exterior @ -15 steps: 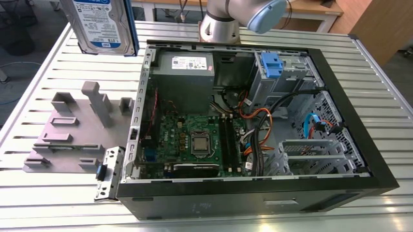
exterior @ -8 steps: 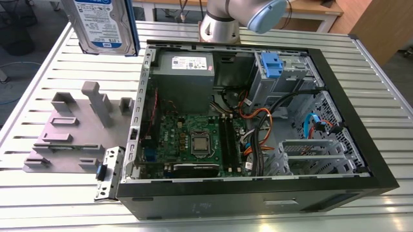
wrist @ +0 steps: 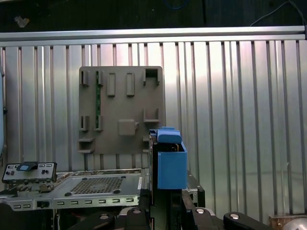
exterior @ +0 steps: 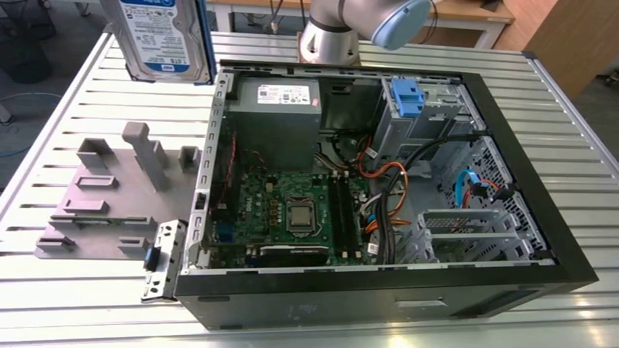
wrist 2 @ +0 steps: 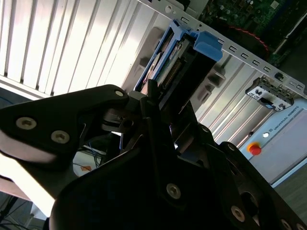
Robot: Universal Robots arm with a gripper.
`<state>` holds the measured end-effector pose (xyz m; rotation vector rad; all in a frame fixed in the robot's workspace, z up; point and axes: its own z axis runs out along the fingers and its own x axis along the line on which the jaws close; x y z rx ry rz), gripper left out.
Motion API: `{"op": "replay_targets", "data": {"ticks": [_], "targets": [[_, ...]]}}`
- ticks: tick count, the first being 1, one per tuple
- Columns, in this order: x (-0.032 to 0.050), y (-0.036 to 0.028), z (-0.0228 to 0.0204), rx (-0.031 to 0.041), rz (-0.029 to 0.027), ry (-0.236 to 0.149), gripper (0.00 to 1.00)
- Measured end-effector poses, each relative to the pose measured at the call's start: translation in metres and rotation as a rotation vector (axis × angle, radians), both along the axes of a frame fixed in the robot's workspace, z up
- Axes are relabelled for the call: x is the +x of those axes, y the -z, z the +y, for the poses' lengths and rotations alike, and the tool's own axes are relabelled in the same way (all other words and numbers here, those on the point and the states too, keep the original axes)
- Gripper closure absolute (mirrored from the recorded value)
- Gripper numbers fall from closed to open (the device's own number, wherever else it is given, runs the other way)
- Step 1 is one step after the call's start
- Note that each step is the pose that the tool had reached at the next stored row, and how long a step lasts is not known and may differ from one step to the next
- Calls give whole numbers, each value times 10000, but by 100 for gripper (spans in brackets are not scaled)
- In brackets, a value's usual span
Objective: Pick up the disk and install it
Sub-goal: 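Pick up the disk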
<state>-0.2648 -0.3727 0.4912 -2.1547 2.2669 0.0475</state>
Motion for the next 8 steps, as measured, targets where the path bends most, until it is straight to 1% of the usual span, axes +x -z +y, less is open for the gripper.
{"op": "replay_targets", "data": {"ticks": [8], "targets": [[100,0,0,0,0,1,65]]}}
